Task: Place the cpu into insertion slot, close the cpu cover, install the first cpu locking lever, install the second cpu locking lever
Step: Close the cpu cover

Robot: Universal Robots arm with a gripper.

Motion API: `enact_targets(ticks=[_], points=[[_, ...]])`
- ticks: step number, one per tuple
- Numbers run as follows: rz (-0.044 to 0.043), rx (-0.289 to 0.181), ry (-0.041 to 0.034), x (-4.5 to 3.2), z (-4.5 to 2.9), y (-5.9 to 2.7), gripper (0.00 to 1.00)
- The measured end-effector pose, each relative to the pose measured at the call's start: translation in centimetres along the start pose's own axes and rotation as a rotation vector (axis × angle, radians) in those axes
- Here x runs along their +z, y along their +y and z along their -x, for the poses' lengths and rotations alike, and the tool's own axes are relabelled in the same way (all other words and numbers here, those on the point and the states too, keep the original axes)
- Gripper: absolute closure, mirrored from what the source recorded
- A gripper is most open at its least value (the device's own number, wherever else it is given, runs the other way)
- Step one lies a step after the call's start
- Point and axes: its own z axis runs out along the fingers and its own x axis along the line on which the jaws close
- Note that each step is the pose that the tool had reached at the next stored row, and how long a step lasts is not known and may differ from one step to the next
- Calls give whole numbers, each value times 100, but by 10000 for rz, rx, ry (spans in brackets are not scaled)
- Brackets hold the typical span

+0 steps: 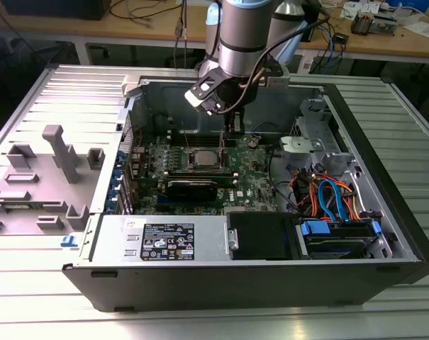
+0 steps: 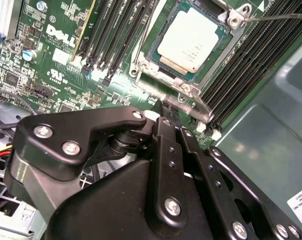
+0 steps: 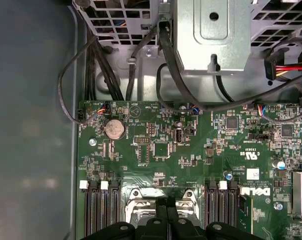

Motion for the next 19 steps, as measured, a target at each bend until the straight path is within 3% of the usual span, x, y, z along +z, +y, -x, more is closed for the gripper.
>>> enact_targets(ticks=[15,19], points=[[0,2,0,0,0,-32,89],[1,-1,21,2,-1,-120,89]])
